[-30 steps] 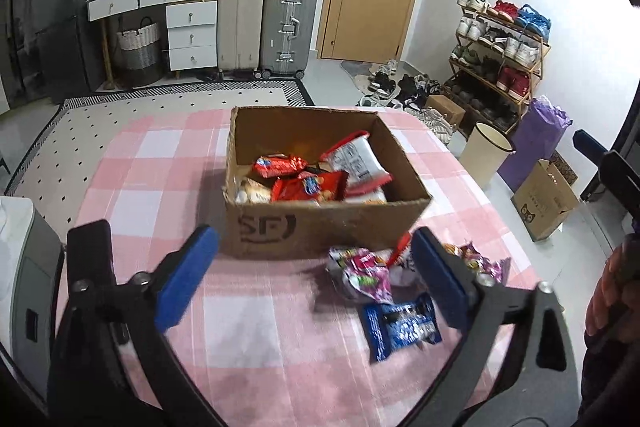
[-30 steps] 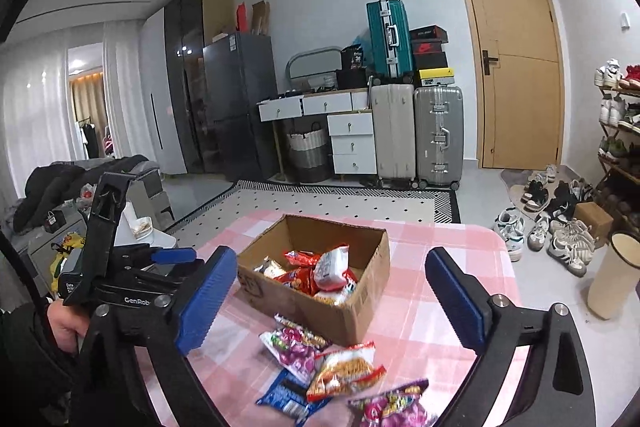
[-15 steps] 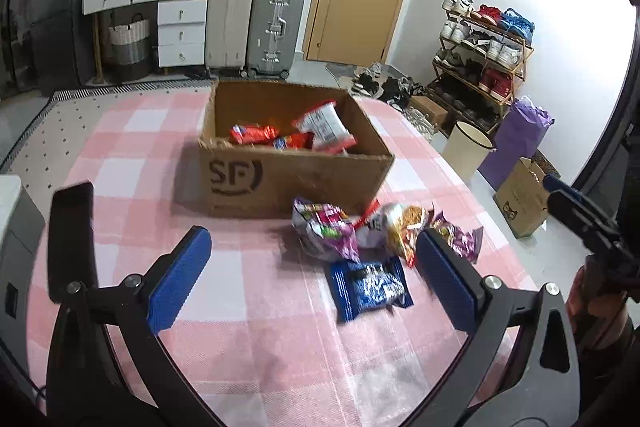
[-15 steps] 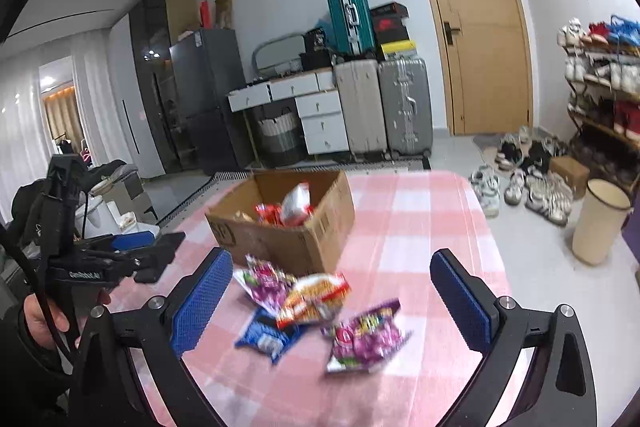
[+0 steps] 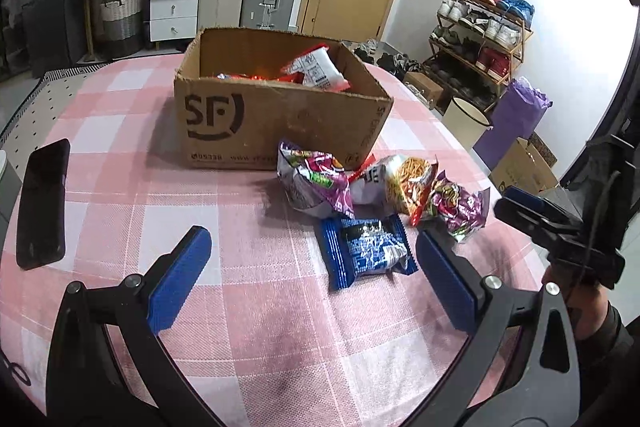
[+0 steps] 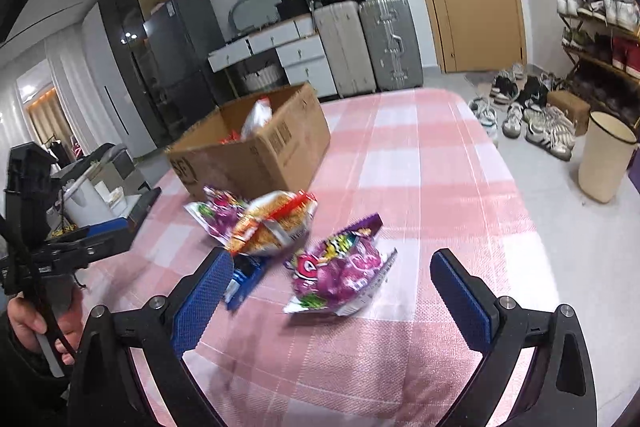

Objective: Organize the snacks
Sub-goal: 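Lower the right gripper onto the purple candy bag and close it, then grasp the blue cookie pack with the left gripper while the right gripper holds the purple bag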

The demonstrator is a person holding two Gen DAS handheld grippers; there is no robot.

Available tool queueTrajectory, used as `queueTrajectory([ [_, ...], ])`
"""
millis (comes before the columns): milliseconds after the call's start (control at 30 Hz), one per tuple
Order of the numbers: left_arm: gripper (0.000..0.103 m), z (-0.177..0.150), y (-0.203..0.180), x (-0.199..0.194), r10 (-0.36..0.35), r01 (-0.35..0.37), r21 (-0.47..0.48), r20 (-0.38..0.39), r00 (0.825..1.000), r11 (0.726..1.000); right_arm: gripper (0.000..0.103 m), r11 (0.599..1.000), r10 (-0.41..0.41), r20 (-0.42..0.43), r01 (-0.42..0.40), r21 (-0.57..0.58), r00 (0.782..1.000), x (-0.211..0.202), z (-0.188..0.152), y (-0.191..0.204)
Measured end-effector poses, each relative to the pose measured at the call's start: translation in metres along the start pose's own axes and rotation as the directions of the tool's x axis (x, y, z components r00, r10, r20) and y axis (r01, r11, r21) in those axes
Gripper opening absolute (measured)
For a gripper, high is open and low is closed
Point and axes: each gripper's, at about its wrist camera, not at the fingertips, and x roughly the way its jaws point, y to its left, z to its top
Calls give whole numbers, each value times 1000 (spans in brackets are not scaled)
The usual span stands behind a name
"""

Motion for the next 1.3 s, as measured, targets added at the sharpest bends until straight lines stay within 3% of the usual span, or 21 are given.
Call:
queueTrajectory([
  [200,102,-7,3,13,-10,9,-5,-27,1000,1000,100,999,-8,-83,12,46,996,33,-2,-12],
  [233,102,-8,4,13,-11,11,-7,-26,1000,1000,96,999,-10,-100,16,52,995,40,-2,-14],
  [267,102,-9,4,14,-13,13,-9,-25,1000,1000,82,998,-8,-108,14,56,994,43,-3,-15],
  [333,102,-11,5,17,-18,18,-5,-34,999,1000,69,998,5,-127,3,66,992,51,-2,-17],
  [400,102,-12,5,19,-18,17,-4,-37,999,1000,68,998,-2,-150,12,67,989,58,-3,-18],
  [600,102,-17,6,30,-18,17,-13,-67,998,1000,44,996,40,-158,-27,84,987,67,-3,-18],
  [767,102,-21,2,38,-15,14,-14,-84,996,1000,30,994,85,-164,-73,78,983,67,-6,-13],
  [1300,102,-20,0,57,-26,21,-35,-140,990,999,28,992,99,-113,-89,94,989,44,-14,-12],
])
